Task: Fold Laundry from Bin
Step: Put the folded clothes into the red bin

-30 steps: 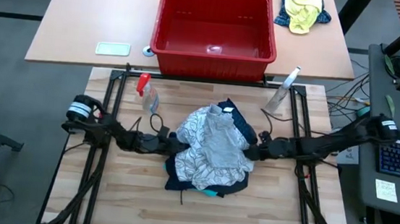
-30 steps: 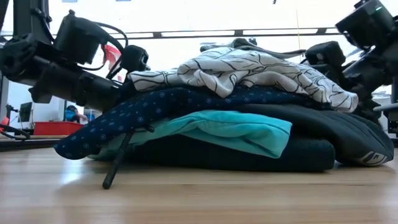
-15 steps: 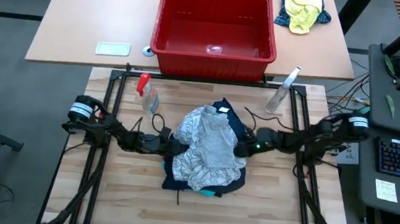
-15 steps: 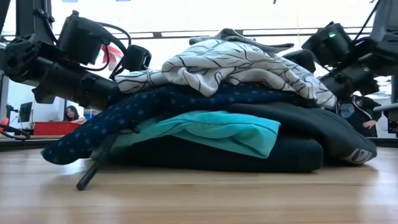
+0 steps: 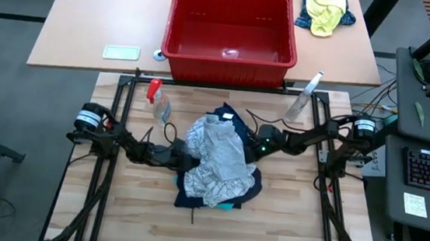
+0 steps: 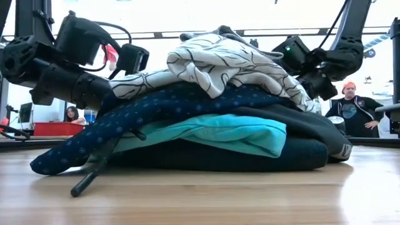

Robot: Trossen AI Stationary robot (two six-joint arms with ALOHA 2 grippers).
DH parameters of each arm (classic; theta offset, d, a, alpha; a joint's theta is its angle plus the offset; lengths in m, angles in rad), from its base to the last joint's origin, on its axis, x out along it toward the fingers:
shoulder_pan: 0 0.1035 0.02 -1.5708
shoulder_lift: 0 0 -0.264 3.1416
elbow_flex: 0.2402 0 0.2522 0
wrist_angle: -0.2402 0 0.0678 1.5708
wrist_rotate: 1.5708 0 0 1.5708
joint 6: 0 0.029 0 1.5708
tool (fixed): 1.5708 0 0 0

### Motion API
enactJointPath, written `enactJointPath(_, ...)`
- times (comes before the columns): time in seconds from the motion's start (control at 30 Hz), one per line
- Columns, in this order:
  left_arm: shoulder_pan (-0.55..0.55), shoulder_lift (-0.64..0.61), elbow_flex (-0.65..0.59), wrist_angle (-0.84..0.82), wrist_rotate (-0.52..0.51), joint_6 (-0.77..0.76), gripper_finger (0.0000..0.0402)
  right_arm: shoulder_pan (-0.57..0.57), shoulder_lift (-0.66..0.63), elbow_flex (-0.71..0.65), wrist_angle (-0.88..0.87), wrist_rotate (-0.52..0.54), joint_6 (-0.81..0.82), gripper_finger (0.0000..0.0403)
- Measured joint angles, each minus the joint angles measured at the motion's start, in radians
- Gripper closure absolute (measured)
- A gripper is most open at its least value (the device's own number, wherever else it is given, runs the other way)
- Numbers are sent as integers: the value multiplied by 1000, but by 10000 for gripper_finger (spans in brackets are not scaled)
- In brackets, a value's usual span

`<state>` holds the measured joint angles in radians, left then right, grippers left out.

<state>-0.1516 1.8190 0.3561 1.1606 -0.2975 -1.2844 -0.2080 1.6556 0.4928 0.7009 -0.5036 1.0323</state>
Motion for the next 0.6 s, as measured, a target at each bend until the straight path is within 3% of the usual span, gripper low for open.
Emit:
enactJointPath(0.07, 0, 0, 0, 2, -6, 12, 285, -4, 1, 9, -4, -3, -11, 284)
enactJointPath(0.17, 0, 0, -3, 9, -14, 26, 353, -15, -5, 15, -8, -5, -28, 285)
enactJointPath(0.43, 15, 3, -6, 90, -97, 55, 357, -51, -32, 31, -23, 13, -11, 285)
enactJointPath(0.6, 20, -18, -7, 167, -93, 61, 357, -50, -69, 85, -83, 0, -7, 285)
